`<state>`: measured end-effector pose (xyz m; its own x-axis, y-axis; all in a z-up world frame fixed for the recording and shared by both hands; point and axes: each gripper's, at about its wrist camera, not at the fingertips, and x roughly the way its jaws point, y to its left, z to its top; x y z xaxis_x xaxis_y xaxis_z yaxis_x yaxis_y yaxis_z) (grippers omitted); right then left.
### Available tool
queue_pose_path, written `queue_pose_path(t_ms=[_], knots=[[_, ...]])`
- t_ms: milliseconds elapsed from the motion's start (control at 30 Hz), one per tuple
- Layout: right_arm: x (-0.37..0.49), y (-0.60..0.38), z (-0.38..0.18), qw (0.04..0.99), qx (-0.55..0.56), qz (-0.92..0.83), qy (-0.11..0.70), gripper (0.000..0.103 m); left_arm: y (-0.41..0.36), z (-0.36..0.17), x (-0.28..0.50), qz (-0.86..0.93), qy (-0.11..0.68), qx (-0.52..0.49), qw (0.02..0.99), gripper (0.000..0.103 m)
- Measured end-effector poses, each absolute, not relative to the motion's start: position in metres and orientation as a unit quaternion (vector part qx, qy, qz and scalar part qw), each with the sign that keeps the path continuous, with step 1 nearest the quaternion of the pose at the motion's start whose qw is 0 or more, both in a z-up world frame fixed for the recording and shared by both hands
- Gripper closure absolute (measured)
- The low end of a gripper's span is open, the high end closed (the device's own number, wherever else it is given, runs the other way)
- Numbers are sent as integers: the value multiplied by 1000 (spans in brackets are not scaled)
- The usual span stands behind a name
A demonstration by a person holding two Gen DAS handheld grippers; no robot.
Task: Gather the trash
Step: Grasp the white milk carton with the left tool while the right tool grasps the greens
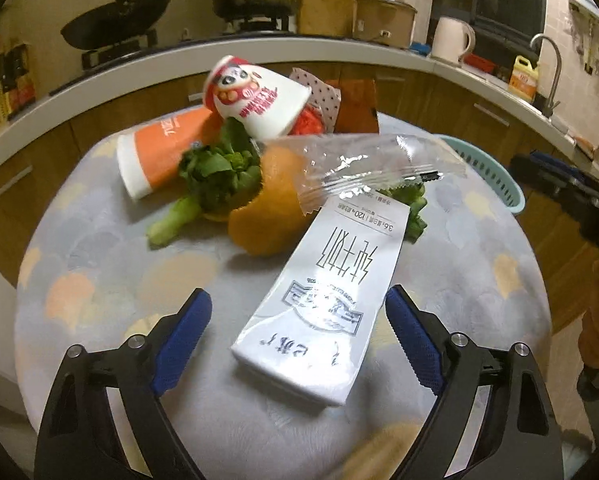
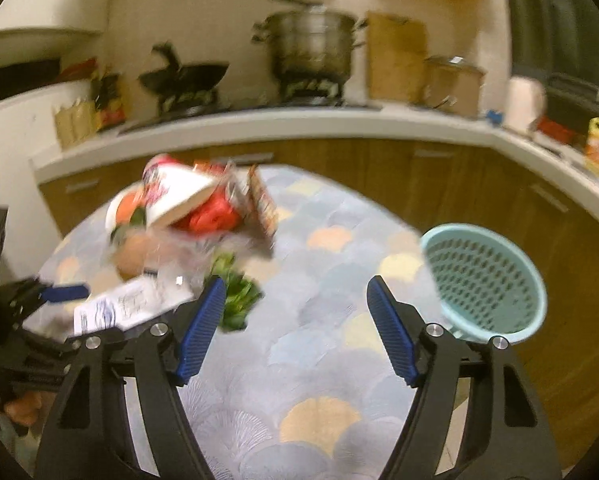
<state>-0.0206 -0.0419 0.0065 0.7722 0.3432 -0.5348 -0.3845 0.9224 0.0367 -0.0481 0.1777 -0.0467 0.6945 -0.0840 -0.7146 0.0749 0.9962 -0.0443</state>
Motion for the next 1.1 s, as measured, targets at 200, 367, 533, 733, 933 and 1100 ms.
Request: queue_pose_path(t_ms=[200, 367, 533, 733, 933, 1100], knots=[[8, -31, -14, 910, -48, 243, 333, 34, 168, -47, -42, -44, 401, 8, 915, 31], [31, -19, -26, 883, -58, 288, 365, 34, 164, -48, -54, -48, 402, 19, 914, 45], [48, -2, -29, 866, -71, 320, 379, 34, 172, -47, -72, -46, 409, -3, 911, 46], [52, 26, -37, 851, -101, 342, 384, 34, 174, -47, -87, -39, 415, 6, 909, 45], [67, 30, -45, 849, -83, 336, 399, 39, 168, -49, -66, -23, 418, 7, 908, 39], [66, 31, -52, 835, -85, 350, 417, 77, 157, -55, -54, -17, 427, 16, 904, 46]])
